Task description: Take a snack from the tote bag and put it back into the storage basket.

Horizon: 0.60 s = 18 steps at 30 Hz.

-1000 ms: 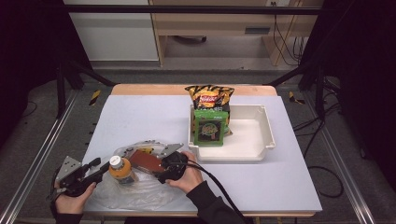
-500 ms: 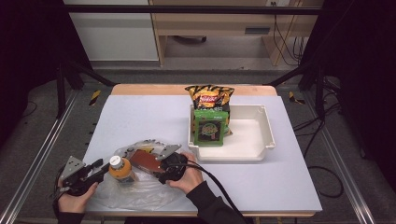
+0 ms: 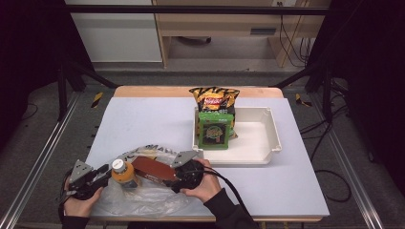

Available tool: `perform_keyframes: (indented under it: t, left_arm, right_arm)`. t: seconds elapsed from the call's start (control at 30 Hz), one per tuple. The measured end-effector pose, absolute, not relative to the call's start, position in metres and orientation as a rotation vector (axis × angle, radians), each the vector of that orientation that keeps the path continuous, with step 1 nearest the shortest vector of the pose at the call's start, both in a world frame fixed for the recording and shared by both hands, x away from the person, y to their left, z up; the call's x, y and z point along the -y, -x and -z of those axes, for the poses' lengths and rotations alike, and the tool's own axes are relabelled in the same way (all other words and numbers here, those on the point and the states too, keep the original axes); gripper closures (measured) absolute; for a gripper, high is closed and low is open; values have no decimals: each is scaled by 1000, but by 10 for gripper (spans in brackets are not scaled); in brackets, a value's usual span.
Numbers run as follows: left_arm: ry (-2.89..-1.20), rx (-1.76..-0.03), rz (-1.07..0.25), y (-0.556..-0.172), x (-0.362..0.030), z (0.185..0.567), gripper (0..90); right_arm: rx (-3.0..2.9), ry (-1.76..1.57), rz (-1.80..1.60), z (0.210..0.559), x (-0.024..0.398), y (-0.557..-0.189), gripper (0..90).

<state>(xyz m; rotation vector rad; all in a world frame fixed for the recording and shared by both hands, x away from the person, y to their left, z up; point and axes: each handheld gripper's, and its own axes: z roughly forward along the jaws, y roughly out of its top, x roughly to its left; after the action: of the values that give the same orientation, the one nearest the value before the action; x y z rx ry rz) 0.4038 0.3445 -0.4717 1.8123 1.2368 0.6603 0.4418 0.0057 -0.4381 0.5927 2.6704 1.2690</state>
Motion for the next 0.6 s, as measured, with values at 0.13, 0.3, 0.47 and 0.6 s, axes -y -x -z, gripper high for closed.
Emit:
perform_keyframes:
  t: [0.13,0.3,0.47,0.6]
  left_arm:
    - [-1811,-1254,-658,-405,-346,473,652]
    - [-1817,-1260,-654,-405,-345,473,648]
    - [-1822,-1255,-645,-406,-343,474,643]
    - [-1824,-1255,-644,-406,-343,474,639]
  right_arm:
    - [-2661,-550,-1278,436,0,-438,438]
    - [-2661,-560,-1283,437,7,-438,438]
    - [-2628,-579,-1360,431,10,-441,438]
    - [-2608,-572,-1405,426,10,-441,438]
